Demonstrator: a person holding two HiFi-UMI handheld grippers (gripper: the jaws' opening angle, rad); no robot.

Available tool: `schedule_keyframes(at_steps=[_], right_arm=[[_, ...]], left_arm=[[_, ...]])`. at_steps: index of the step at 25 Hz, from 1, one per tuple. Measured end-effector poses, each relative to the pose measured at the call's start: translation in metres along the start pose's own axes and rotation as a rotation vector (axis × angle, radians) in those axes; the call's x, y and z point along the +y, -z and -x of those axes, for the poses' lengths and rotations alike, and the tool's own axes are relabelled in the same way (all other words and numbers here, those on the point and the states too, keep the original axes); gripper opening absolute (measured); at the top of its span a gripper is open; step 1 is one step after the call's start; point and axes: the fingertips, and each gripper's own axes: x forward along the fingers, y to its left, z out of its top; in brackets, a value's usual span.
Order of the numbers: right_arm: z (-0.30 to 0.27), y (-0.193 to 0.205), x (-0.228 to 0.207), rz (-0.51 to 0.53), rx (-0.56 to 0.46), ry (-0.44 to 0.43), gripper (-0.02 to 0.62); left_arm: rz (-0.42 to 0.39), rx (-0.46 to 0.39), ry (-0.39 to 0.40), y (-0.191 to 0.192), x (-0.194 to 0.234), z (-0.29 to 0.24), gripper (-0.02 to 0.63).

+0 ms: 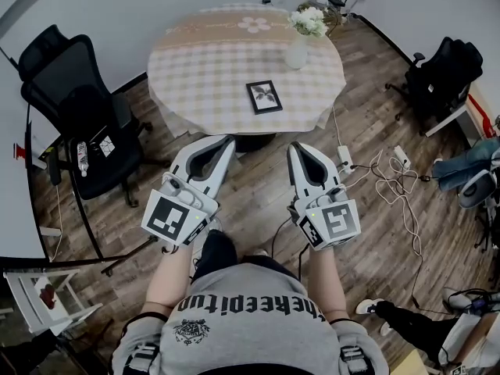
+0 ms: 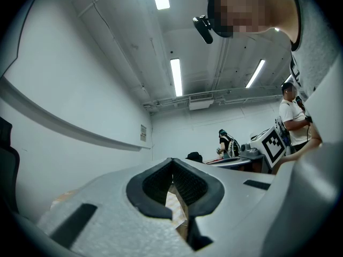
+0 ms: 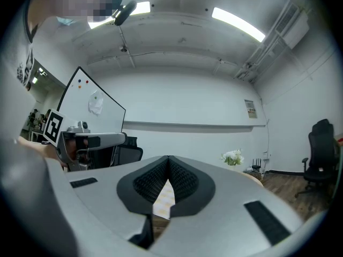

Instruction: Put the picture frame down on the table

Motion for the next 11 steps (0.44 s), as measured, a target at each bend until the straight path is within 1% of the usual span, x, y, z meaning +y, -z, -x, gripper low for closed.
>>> schedule_keyframes(at_steps=[11], right_arm=[[0.0013, 0.0017, -0.0018, 0.003, -0.001, -0.001, 0.006]], left_arm=[[-0.001, -0.005, -0.005, 0.0, -0.001, -0.0013, 0.015]])
